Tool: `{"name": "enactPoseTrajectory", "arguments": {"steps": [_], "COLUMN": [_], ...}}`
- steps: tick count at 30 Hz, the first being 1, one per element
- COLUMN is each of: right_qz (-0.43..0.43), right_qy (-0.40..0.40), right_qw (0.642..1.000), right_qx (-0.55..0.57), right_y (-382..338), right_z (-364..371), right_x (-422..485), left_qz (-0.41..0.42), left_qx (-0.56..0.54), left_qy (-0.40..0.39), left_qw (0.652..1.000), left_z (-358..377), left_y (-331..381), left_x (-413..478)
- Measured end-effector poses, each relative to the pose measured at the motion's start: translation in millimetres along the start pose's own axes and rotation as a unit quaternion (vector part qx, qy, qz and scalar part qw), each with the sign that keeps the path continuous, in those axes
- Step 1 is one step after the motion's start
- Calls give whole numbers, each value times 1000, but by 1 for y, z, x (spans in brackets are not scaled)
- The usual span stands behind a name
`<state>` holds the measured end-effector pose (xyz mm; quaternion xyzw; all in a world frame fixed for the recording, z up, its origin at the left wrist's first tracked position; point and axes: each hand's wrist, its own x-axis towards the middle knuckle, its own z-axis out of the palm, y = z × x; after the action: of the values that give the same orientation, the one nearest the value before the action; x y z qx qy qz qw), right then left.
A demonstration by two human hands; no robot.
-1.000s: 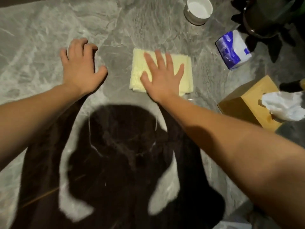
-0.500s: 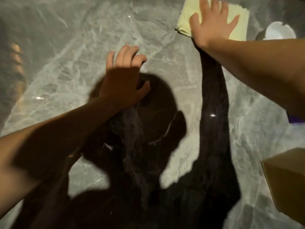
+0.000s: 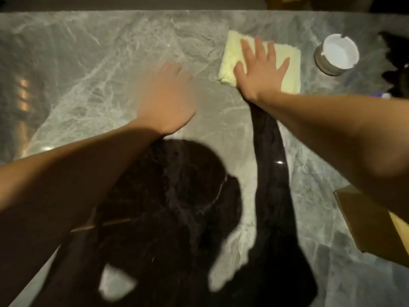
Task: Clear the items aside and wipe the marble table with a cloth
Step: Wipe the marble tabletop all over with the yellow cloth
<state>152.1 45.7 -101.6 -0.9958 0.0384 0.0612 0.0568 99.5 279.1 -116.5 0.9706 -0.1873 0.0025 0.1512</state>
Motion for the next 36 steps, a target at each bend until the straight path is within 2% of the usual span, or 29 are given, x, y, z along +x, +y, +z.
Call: {"name": "enactPoseTrajectory", "arguments": {"steps": [5, 10, 16, 21, 26, 27, 30, 33, 36], "right_qz": [-6, 15, 76, 84, 145, 136, 40, -32, -50], "right_qy": [-6, -9, 7, 14, 62, 70, 68, 85, 90], "right_qw": [1000, 1000, 996, 996, 987, 986, 989, 987, 987], "right_qx": [-10, 7, 37, -23, 39, 61, 126, 134, 126], "right_y": [-9, -28, -58, -90, -87, -84, -71, -48, -27], "right_z": [17, 33, 54, 71, 64, 63, 60, 57, 50], "right_x": [-109, -222, -330, -414, -398, -390, -366, -330, -272], "left_qz": [-10, 115, 169, 175, 184, 198, 222, 180, 140], "left_qx": [-8, -53, -47, -59, -17, -11, 8, 15, 9], "left_qy": [-31, -94, -113, -109, -111, -114, -102, -92, -100], "left_qw": [999, 988, 978, 977, 976, 973, 970, 979, 985], "left_z": [1, 4, -6, -15, -8, -7, -10, -9, -1], "left_y": [13, 53, 59, 65, 66, 65, 56, 48, 54], "left_x": [-20, -94, -136, -136, -124, -122, -101, -72, -53]}}
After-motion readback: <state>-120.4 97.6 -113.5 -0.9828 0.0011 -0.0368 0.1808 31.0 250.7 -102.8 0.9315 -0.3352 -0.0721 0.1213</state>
